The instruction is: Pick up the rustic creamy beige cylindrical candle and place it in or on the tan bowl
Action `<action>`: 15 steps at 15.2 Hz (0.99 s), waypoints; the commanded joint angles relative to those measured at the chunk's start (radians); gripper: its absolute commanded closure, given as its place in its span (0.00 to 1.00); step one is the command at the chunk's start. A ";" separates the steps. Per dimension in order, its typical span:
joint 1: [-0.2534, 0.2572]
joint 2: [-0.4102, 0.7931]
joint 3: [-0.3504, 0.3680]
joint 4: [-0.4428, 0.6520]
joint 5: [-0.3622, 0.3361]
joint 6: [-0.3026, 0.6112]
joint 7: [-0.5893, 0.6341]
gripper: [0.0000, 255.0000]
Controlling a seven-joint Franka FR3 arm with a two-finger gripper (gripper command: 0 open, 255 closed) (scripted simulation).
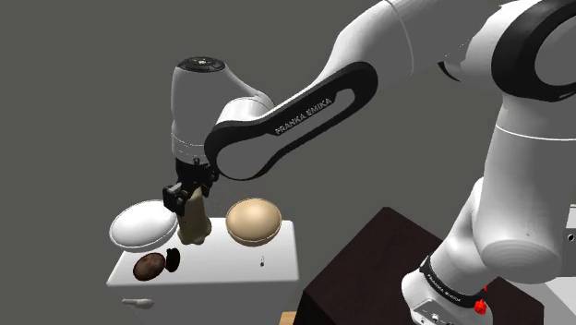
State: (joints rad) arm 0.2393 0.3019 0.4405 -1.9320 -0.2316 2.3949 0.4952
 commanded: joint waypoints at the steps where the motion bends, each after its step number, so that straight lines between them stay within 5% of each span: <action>1: -0.003 -0.015 0.005 0.009 0.011 -0.022 -0.008 1.00; 7: -0.011 -0.050 0.016 0.041 0.039 -0.085 -0.028 1.00; 15: -0.138 -0.310 -0.012 -0.210 0.228 -0.058 -0.273 1.00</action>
State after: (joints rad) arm 0.1165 0.0290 0.4368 -2.1071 -0.0319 2.3340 0.2627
